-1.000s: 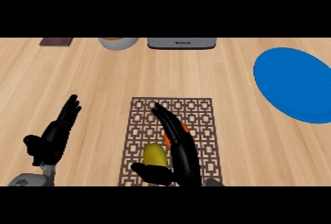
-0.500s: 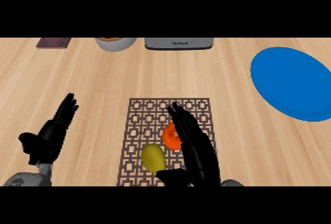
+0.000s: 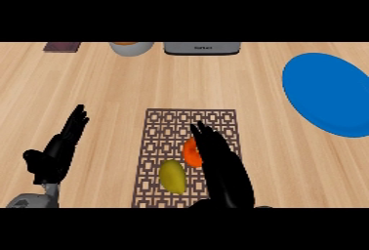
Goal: Pick the squash from the placemat and place it in the plate
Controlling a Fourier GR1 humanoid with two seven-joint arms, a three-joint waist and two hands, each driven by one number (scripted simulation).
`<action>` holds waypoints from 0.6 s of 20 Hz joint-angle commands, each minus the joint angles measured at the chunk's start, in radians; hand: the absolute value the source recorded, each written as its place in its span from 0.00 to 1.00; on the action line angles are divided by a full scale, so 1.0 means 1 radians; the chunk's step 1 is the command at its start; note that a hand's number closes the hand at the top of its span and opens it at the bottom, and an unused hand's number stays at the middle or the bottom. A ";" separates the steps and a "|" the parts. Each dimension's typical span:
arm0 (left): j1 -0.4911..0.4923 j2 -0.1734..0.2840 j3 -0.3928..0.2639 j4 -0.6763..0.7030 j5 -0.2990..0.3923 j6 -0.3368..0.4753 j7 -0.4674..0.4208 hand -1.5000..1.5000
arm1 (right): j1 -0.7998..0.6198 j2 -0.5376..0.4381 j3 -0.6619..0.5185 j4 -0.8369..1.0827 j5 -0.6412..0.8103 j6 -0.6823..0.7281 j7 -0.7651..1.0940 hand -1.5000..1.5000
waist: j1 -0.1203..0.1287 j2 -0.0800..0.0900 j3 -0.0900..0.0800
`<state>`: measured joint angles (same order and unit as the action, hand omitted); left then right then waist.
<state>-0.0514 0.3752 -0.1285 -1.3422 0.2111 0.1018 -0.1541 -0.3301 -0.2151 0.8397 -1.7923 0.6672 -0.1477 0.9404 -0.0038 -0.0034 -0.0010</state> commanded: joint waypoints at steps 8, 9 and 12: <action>0.034 -0.023 0.027 -0.020 -0.034 -0.042 -0.007 0.50 | 0.015 0.026 -0.079 0.034 0.027 0.244 0.094 0.00 | 0.006 0.002 0.001; -0.036 -0.037 0.036 0.035 -0.050 -0.025 0.007 0.50 | -0.025 0.089 -0.093 0.116 0.021 0.251 0.098 0.00 | 0.005 0.004 0.001; -0.047 -0.028 0.077 0.061 -0.027 -0.082 -0.006 0.50 | -0.041 0.111 -0.159 0.131 -0.003 0.310 0.066 0.00 | 0.005 0.004 0.001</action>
<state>-0.0676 0.3494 -0.0813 -1.3159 0.1785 0.0535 -0.1551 -0.3431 -0.1281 0.7467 -1.6982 0.6915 0.0656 1.0012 0.0014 -0.0004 -0.0003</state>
